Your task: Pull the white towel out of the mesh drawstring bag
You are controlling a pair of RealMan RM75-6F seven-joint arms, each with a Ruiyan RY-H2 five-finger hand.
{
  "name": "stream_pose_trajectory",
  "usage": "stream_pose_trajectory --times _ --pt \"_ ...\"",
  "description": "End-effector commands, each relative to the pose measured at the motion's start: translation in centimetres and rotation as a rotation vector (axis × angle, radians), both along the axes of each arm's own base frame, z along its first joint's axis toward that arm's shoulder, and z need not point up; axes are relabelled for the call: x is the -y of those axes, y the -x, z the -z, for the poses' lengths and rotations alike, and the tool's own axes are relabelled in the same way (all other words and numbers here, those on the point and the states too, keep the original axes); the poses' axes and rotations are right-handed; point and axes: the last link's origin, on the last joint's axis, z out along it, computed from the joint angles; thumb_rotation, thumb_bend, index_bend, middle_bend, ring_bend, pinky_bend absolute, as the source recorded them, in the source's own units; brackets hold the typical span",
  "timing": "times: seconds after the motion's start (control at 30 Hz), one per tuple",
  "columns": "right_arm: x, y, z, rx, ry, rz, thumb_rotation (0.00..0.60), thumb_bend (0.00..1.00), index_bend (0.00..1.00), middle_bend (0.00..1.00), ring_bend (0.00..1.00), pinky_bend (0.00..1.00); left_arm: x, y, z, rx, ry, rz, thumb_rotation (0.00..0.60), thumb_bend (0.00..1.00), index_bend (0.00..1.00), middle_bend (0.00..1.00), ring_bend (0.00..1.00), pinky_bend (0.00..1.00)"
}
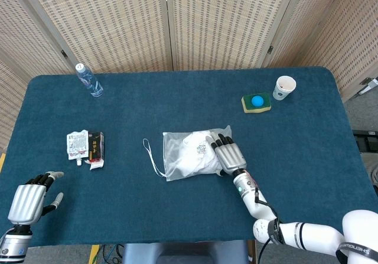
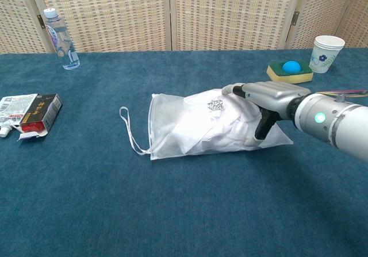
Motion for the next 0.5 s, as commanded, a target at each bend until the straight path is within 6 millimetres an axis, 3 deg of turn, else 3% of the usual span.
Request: stream_pose_trajectory --times 0.03,0.2,0.5 --pt "0.3 -0.8 0.5 -0.006 -0.006 -0.031 0.6 0.0 0.0 0.09 0.04 0.2 0.1 0.0 0.1 0.001 0.002 0.0 0.6 0.32 0.31 0.35 0.39 0.51" --pt "0.8 -1.7 0.8 -0.035 -0.009 -0.074 0.6 0.0 0.02 0.23 0.17 0.29 0.1 0.1 0.2 0.003 0.005 -0.003 0.6 0.32 0.32 0.36 0.4 0.52" --pt "1.3 -2.6 1.2 -0.071 0.036 -0.153 0.6 0.03 0.37 0.53 0.46 0.5 0.3 0.1 0.3 0.001 0.008 -0.001 0.6 0.32 0.32 0.37 0.4 0.55"
